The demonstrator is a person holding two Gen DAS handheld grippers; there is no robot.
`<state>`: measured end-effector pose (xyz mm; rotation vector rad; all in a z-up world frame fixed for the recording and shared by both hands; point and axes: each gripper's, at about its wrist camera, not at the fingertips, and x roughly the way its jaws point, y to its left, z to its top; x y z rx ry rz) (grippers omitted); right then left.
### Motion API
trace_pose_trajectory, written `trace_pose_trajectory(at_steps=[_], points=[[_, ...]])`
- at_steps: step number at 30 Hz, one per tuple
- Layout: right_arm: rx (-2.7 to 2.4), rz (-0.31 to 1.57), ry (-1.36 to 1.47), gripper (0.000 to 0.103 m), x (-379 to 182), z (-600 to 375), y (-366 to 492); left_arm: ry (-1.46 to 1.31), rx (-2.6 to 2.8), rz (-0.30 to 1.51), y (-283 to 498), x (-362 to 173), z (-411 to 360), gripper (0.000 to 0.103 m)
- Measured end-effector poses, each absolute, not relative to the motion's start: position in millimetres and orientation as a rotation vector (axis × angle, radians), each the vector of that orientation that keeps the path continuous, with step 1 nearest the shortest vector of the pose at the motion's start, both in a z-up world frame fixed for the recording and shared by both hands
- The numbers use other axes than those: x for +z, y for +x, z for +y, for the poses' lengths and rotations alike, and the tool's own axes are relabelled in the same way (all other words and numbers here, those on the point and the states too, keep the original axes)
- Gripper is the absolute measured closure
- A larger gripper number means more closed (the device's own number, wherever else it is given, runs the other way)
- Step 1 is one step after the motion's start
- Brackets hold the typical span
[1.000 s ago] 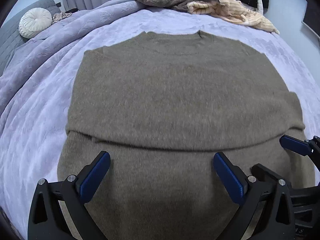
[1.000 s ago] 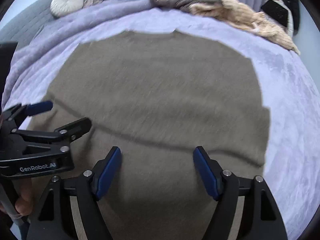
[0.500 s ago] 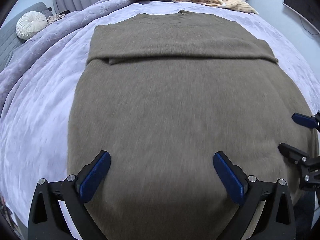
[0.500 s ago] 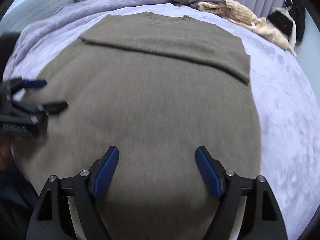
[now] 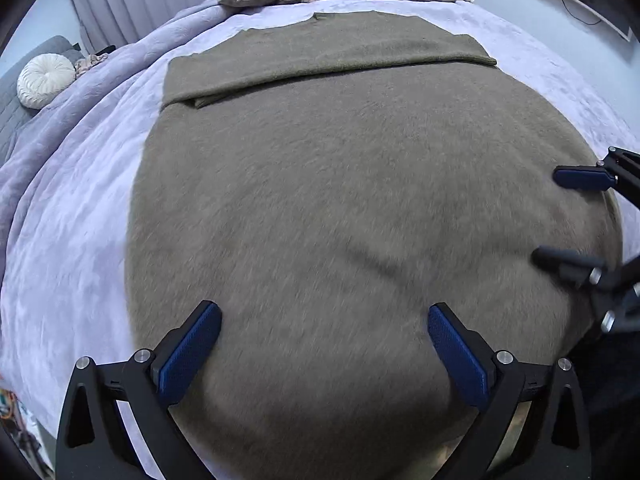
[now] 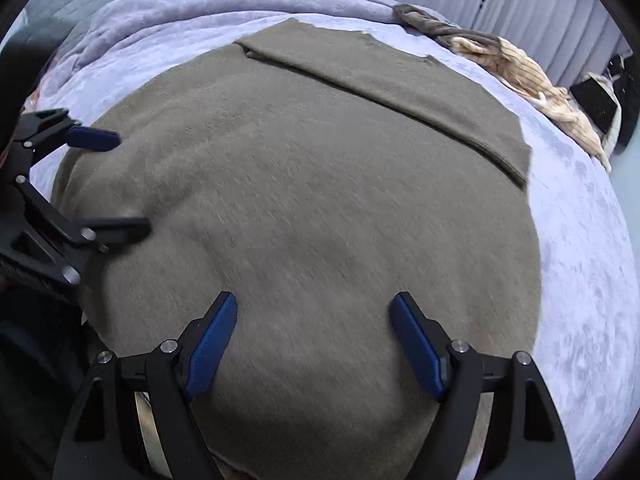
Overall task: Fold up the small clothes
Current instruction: 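Move both open tools to the ribbed hem of the olive sweater, then close the right tool on the hem while the left tool closes beside it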
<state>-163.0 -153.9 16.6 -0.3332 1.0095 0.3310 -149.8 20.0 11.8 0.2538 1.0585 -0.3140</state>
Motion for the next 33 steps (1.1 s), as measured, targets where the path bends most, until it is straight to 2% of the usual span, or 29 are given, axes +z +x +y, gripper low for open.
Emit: trace_pose_trajectory(at_steps=[6,10,16,21,26,33], points=[[0.296,1.036,-0.271,0.021,16,-188,-183,0.172,-0.303,1.096,-163,19,45,0.000],[0.224,0.981,-0.219,0.021,38,-201,-194,0.000,-0.241,1.087,-159,35,77,0.000],[0.098,0.997,-0.005,0.021,36,-254,-199,-0.243,-0.219,1.201,-170,10,114,0.000],[0.134,1.058,0.059,0.020,13,-260,-196,-0.150,-0.260,1.222,-181,1,84,0.000],[0.121,1.041,0.074,0.013,6,-249,-198,-0.066,-0.230,1.240,-177,-3,67,0.000],[0.227,1.049,0.028,0.013,1,-218,-202,-0.069,-0.228,1.231,-178,-2,67,0.001]])
